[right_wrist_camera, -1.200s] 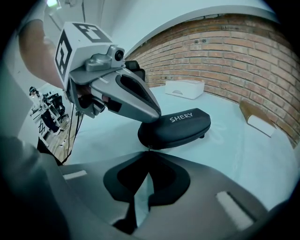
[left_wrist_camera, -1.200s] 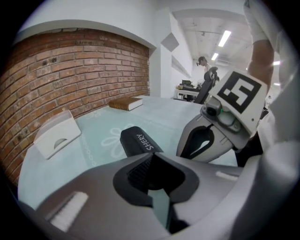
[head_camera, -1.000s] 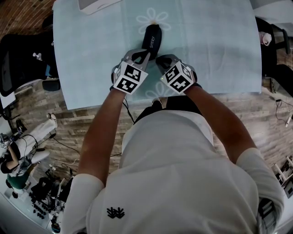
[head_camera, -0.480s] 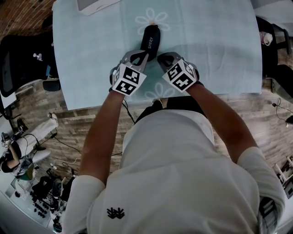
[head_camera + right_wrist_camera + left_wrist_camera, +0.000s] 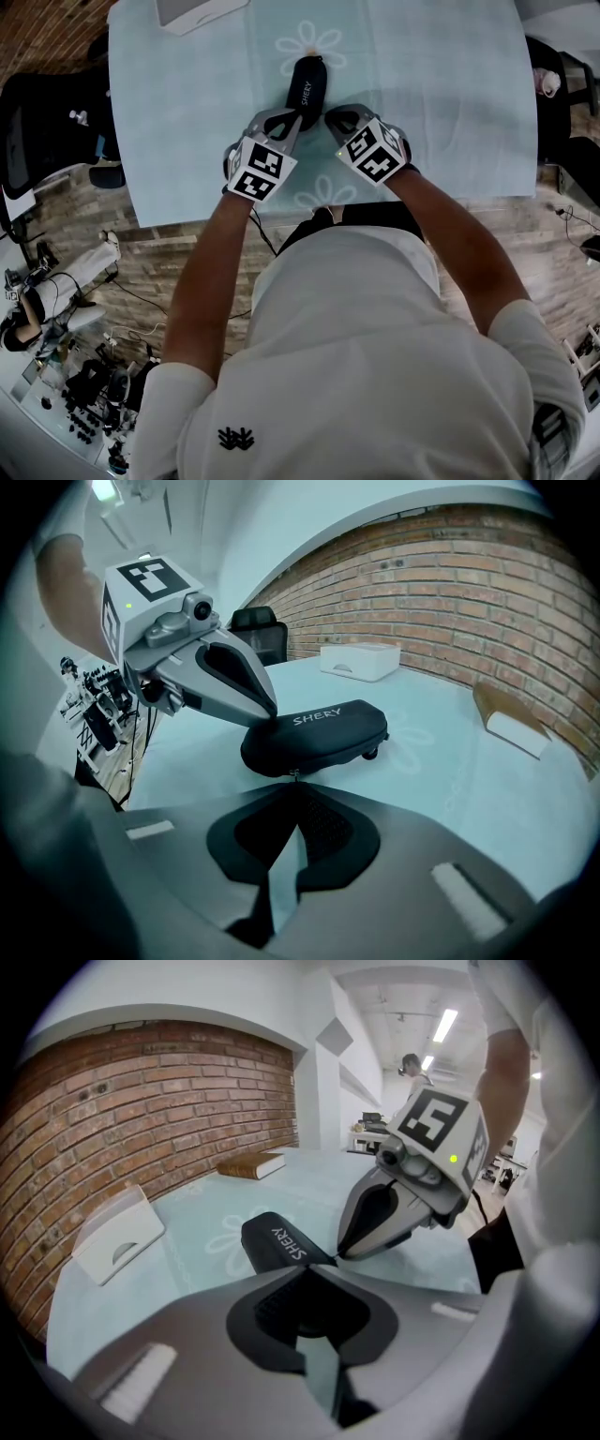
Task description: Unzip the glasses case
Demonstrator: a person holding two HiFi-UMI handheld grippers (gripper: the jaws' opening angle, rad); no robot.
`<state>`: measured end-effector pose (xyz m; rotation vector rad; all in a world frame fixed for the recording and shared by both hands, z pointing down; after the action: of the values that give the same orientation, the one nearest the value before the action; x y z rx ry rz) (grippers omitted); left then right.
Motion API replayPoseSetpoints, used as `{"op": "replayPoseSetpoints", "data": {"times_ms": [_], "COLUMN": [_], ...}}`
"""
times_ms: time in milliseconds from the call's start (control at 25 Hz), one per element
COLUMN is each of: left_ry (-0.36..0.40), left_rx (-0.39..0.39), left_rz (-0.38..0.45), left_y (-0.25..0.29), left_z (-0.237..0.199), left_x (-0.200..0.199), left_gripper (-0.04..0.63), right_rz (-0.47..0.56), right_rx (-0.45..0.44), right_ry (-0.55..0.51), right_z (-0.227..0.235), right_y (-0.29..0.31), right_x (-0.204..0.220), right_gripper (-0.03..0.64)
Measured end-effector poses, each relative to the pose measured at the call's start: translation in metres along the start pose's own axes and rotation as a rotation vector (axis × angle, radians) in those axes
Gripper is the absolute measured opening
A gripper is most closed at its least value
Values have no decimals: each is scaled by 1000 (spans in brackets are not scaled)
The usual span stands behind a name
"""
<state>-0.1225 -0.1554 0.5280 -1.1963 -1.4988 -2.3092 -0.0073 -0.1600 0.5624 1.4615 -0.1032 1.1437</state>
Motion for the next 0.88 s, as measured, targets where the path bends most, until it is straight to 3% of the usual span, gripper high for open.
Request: {"op": "replayPoseSetpoints", "data": {"times_ms": [880], "left_ry": [-41], "left_rx": [-6], "left_rz": [-40], "left_y": [4], "left_z": [2], "left_x": [-2], "left_gripper": [52], "right_rz": [4], "right_rx": [-55], "right_ry": [-70], "right_z": [56], "right_y": [4], "right_x": [-16], "right_gripper": [-2]}}
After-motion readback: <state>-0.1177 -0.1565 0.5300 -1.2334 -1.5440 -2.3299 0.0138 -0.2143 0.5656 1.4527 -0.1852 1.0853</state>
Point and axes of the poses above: the fingertips, and each gripper's own axes: y forward along the fingers, z to its right, x out of its underside, the point moved 6 cm from there along -y, backward along the fingers, and after that the axes turned 10 degrees about y, right-handed, at the moved point
